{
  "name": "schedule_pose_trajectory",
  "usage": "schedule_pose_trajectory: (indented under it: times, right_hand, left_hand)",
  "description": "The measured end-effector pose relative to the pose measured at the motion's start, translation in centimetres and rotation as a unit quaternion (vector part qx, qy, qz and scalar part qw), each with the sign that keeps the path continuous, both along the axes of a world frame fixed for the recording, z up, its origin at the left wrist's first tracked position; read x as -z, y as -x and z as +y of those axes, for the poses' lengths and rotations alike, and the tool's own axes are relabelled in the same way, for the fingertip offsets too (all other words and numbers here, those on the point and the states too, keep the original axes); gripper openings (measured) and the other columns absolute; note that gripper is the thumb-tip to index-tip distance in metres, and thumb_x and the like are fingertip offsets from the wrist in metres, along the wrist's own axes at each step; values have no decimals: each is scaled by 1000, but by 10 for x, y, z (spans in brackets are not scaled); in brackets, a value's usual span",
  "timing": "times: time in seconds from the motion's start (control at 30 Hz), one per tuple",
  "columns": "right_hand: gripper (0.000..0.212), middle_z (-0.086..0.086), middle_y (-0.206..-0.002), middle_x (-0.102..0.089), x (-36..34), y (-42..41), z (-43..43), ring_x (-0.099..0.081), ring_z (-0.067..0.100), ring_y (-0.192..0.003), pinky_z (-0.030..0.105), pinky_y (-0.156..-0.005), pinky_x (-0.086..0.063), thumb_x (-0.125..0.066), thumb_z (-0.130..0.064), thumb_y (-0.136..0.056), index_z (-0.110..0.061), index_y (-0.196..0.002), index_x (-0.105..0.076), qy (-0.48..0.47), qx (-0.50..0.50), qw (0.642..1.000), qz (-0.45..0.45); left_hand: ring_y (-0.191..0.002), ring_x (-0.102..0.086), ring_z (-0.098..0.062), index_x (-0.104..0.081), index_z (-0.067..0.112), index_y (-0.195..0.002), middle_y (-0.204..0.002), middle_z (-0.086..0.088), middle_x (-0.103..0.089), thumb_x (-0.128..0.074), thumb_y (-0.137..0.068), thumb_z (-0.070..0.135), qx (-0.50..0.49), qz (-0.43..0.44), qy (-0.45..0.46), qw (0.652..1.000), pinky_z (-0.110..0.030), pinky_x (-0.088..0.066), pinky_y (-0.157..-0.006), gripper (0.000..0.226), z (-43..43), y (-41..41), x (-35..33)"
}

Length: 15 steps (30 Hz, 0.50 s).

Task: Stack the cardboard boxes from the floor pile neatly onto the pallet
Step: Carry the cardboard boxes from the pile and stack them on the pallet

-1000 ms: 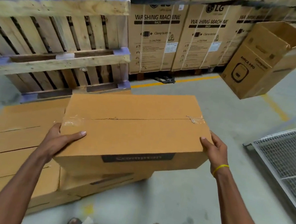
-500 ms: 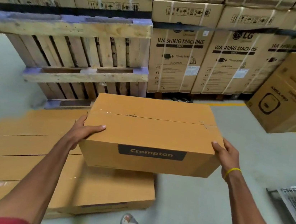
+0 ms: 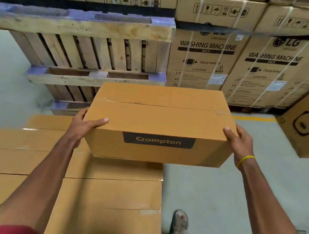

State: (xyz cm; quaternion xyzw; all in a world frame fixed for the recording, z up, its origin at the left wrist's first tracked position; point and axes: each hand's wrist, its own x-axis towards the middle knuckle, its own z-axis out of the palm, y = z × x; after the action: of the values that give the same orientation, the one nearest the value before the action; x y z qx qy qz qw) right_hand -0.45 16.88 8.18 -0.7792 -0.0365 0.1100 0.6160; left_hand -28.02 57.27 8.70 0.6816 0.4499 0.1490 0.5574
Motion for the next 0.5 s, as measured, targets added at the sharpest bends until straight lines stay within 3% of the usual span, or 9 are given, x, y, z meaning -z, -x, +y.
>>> schedule_pose_trajectory:
  times: [0.13,0.3,0.4,0.5]
  right_hand:
    - [39,-2,-123,-70,15,-54,62,-65,21,-114,40,-97,-53,-69,-31,-93,-19,-130,-66,-13,-33,999,16]
    - [37,-9,-122,-69,58,-117,143,-64,16,-115,43,-102,-52,-68,-28,-95,-26,-131,-63,-37,-73,996,46]
    - [29,-20,-114,-71,92,-147,190,-66,9,-111,43,-104,-51,-66,-23,-96,-36,-123,-65,-57,-90,993,61]
    - [37,-12,-124,-70,133,-169,222,-65,10,-116,44,-105,-51,-66,-25,-96,-27,-134,-63,-63,-100,991,65]
  left_hand:
    - [-121,-56,-26,-47,24,-152,-136,-2,-58,-93,-71,35,11,33,-12,999,-42,-46,-94,94,47,-28,-3]
    - [-119,-52,-26,-46,15,-152,-134,-4,-55,-91,-74,28,-37,70,-35,996,-42,-44,-94,91,97,-69,7]
    - [-115,-55,-28,-52,11,-141,-126,-7,-57,-89,-78,16,-84,74,-45,993,-39,-43,-92,74,122,-100,26]
    - [-113,-57,-27,-55,15,-140,-121,-7,-59,-85,-82,9,-67,105,-50,991,-38,-43,-94,66,150,-124,56]
